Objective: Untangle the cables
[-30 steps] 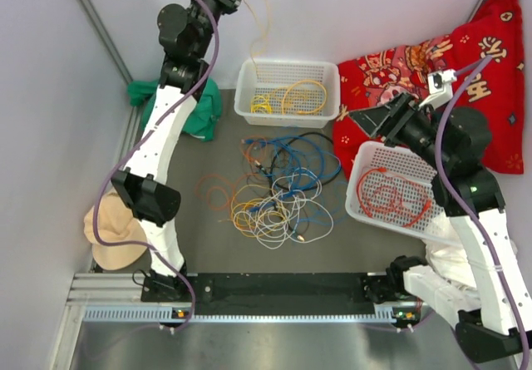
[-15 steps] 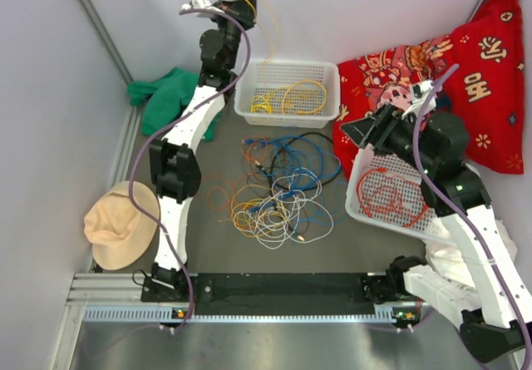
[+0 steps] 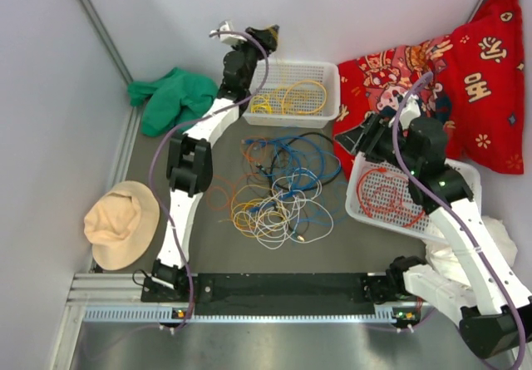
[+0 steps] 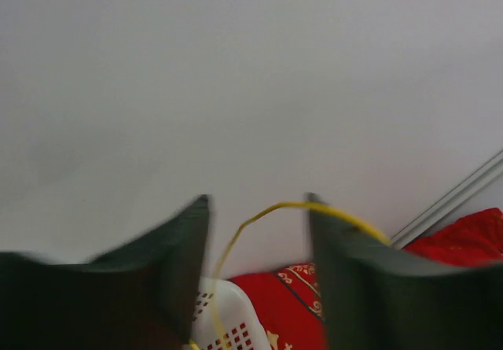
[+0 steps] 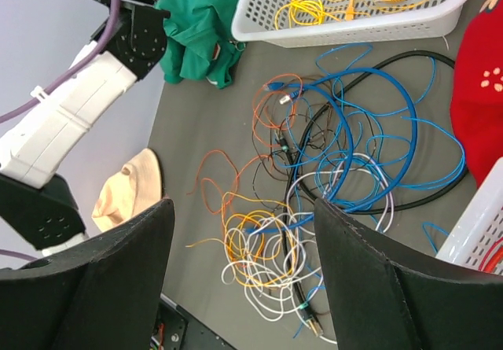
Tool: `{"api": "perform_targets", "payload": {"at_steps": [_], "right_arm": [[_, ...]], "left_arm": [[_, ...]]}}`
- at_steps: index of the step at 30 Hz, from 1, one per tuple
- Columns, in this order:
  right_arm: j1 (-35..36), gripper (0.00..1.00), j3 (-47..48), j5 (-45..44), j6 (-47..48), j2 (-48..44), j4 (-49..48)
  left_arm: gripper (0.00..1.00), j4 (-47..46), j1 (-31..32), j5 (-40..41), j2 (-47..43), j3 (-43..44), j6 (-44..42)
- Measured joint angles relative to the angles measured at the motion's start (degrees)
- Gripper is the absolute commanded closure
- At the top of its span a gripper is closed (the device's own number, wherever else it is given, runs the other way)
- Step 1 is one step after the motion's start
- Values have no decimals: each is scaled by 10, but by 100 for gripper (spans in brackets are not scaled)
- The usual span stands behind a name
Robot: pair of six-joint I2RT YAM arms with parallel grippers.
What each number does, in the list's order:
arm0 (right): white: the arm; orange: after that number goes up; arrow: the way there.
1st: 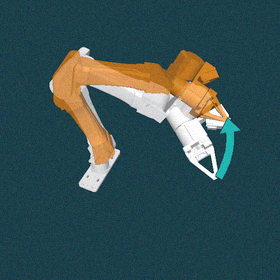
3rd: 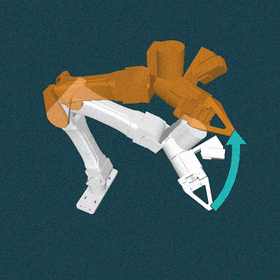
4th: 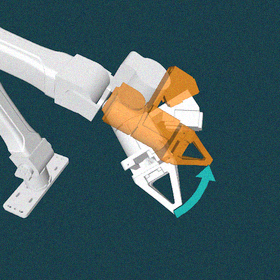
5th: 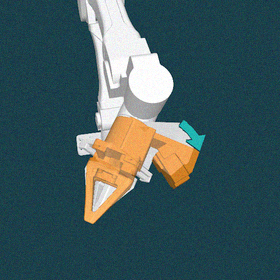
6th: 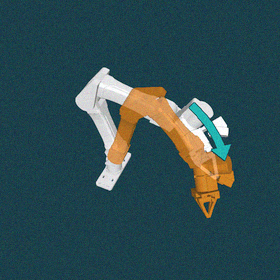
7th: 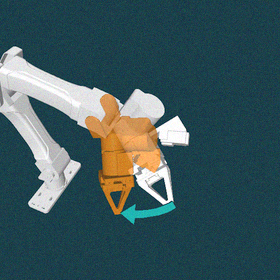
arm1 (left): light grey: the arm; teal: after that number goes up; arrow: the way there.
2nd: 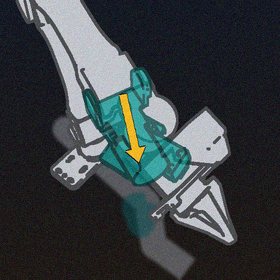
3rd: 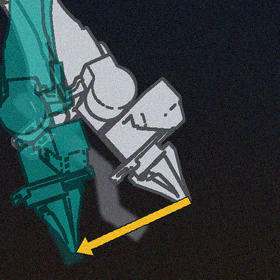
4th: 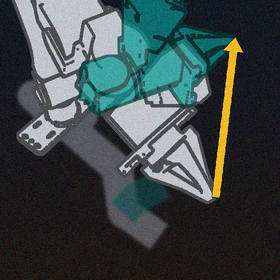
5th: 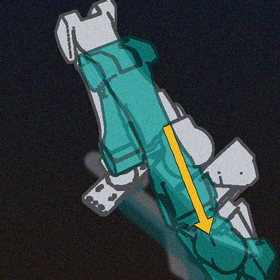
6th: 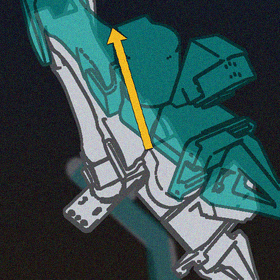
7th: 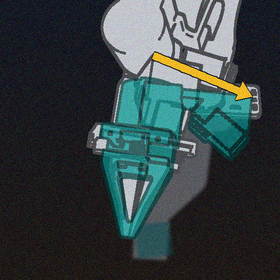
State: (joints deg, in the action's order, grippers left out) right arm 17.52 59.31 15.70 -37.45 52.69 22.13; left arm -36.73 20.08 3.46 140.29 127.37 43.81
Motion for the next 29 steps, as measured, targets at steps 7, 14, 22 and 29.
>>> {"api": "perform_targets", "payload": {"at_steps": [7, 14, 22, 29], "right_arm": [[2, 29, -1, -9, 10, 6, 0], [4, 29, 9, -17, 21, 13, 8], [4, 29, 11, -28, 28, -3, 20], [4, 29, -37, -33, 28, -50, 29]], "left_arm": [[1, 13, 20, 6, -47, -162, -32], [1, 158, 31, 27, -140, -237, -43], [1, 358, 39, 68, -403, -358, -55], [1, 499, 123, 135, -581, -471, -85]]}}
